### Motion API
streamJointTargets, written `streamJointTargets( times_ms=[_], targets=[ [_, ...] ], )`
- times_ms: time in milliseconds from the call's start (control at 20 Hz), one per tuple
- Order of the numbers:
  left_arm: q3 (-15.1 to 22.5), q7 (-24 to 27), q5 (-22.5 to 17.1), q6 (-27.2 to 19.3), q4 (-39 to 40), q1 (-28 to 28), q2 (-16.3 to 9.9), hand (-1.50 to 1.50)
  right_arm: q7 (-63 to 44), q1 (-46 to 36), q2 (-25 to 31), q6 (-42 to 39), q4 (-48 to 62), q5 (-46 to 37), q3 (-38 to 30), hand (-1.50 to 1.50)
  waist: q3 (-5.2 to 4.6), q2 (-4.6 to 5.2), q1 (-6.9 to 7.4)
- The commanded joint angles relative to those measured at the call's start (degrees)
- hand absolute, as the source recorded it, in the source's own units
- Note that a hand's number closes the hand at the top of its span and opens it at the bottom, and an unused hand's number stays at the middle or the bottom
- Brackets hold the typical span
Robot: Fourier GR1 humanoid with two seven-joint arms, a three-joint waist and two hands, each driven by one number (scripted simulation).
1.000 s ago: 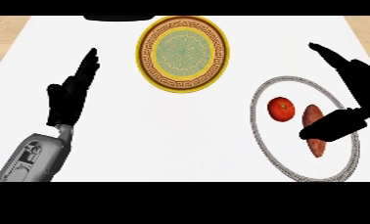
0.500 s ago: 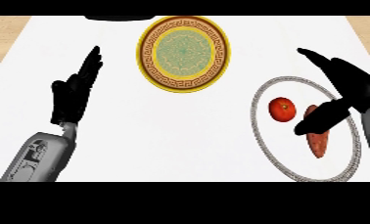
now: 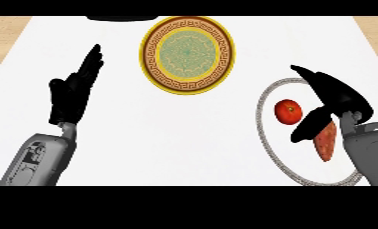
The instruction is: Pick the tomato from the placemat and place it in the plate
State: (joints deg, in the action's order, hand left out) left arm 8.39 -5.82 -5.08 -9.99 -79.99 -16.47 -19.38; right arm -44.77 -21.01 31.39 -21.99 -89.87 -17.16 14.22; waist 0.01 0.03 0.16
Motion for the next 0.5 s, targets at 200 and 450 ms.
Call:
streamJointTargets(
  times_ms=[200, 450],
  targets=[
    [-2.72, 1.69, 1.87, 3.15, -2.48, 4.87, 0.17, 0.0, 10.39, 1.32, -3.48, 0.01, 11.26, -7.8, -1.2, -1.5, 0.01, 0.03, 0.23],
    [-3.88, -2.76, 3.93, 3.27, -9.2, 7.52, 1.26, 0.0, 8.34, 3.31, -5.75, -2.19, 8.35, -9.97, -3.76, -1.5, 0.0, -0.1, 0.11]
  ],
)
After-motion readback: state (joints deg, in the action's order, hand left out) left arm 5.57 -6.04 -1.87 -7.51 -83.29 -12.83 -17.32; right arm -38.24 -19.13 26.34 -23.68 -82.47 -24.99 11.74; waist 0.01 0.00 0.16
